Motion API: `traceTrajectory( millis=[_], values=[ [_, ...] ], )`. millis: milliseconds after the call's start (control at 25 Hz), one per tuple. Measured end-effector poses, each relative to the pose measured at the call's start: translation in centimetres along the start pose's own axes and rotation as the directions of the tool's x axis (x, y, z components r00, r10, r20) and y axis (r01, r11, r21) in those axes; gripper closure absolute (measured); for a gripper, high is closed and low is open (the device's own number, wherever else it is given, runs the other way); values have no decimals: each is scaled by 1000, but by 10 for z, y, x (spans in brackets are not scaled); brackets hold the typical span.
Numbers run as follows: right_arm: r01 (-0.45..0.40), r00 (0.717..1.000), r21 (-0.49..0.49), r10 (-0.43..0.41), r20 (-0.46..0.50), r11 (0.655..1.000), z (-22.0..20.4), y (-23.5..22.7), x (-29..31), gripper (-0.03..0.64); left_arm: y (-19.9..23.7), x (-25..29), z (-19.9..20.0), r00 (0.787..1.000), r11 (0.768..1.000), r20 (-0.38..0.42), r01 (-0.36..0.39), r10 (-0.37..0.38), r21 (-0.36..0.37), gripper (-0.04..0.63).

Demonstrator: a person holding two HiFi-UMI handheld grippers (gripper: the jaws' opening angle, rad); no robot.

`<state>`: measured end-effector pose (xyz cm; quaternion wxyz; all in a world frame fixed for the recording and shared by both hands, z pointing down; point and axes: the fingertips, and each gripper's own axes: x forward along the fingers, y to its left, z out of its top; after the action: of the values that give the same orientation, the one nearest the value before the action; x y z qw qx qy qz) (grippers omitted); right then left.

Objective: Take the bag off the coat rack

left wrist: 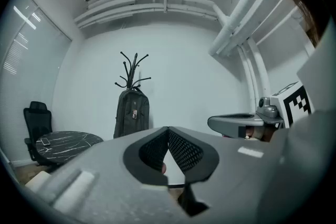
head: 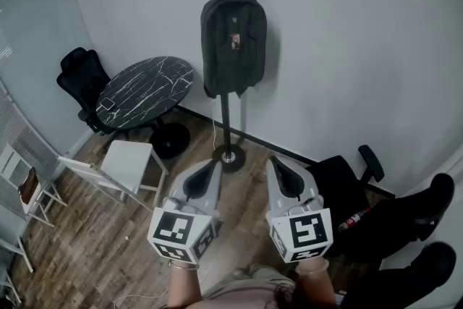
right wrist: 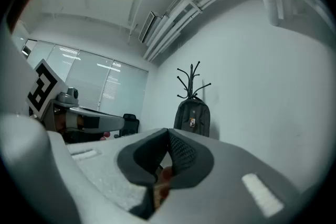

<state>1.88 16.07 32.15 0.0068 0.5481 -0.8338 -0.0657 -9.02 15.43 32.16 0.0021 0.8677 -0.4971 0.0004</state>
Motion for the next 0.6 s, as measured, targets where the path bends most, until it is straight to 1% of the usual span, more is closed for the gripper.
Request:
traceTrajectory(
  millis=[240,520,600],
  values=[
    [-38,999,10,38,-4,999,-7,-18,1,615,-15,22,-7,1000,1000,-10,5,-4,15,586],
    [-51,999,26,51,-8,998,-18,-60,8,615,-33,56,-8,999,1000,-42,-10,10,21,586],
    [-60,998,30,60,-9,998,-20,-67,10,615,-36,62,-6,999,999,-35,-20,21,29,585]
  ],
)
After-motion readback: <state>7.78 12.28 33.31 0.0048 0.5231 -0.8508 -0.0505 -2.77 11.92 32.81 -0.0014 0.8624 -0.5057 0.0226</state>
